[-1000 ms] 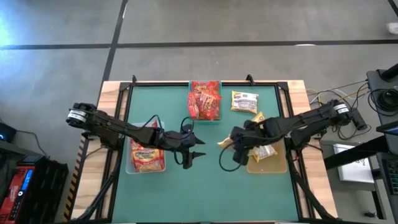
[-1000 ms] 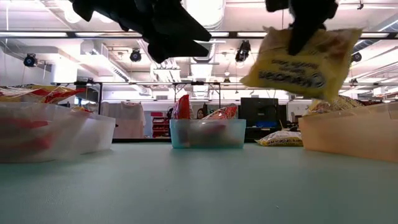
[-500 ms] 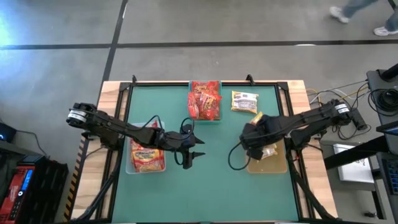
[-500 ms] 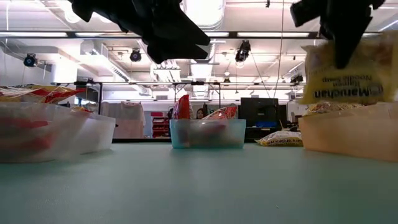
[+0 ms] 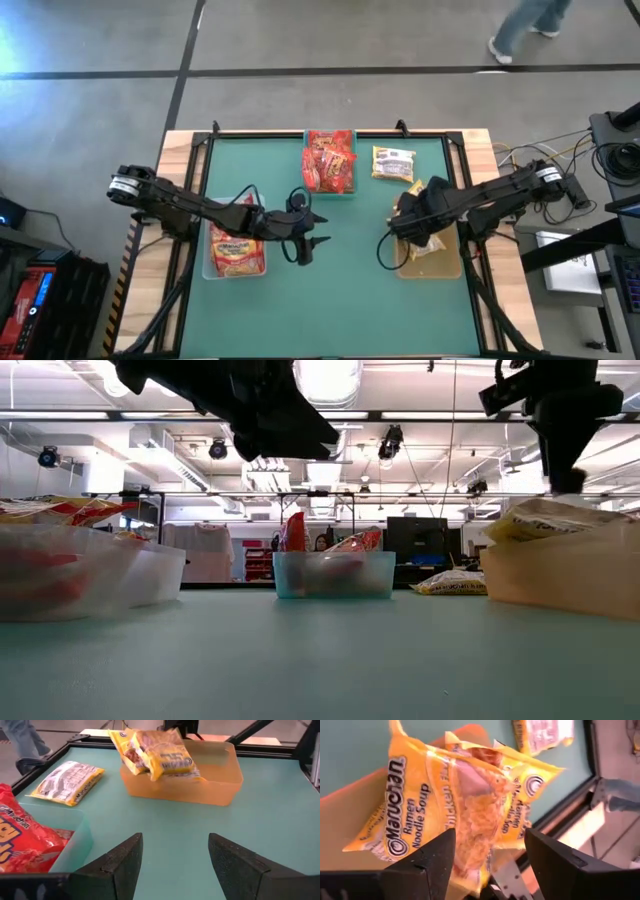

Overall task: Sort Maruchan noodles
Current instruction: Put the yellow noodle pack into the yellow bin

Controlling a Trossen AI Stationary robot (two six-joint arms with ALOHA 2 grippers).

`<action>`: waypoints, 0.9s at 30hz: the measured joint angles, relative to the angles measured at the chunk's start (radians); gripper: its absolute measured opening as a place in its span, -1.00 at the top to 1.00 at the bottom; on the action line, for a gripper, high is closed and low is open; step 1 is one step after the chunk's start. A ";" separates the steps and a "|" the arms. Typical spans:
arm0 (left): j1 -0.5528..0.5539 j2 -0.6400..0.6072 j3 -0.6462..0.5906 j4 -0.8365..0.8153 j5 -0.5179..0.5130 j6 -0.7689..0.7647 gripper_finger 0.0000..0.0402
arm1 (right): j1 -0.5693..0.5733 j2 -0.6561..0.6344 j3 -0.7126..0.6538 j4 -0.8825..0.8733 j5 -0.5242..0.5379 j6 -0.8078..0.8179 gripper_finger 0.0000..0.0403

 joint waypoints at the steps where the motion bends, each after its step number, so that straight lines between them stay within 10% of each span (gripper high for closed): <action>1: 0.003 0.000 0.000 0.000 0.000 0.000 -0.04 | -0.002 0.000 0.004 -0.014 0.006 0.004 -0.13; 7: 0.024 0.000 0.000 0.000 -0.002 0.000 -0.04 | -0.002 -0.007 0.040 -0.023 0.020 -0.017 -0.12; 14: 0.077 0.001 0.000 0.028 -0.002 0.006 -0.04 | -0.021 -0.008 0.061 0.007 0.324 -0.030 -0.12; 27: 0.098 0.001 0.002 0.030 0.000 -0.002 -0.05 | -0.368 -0.008 0.040 0.261 0.315 -0.055 -0.12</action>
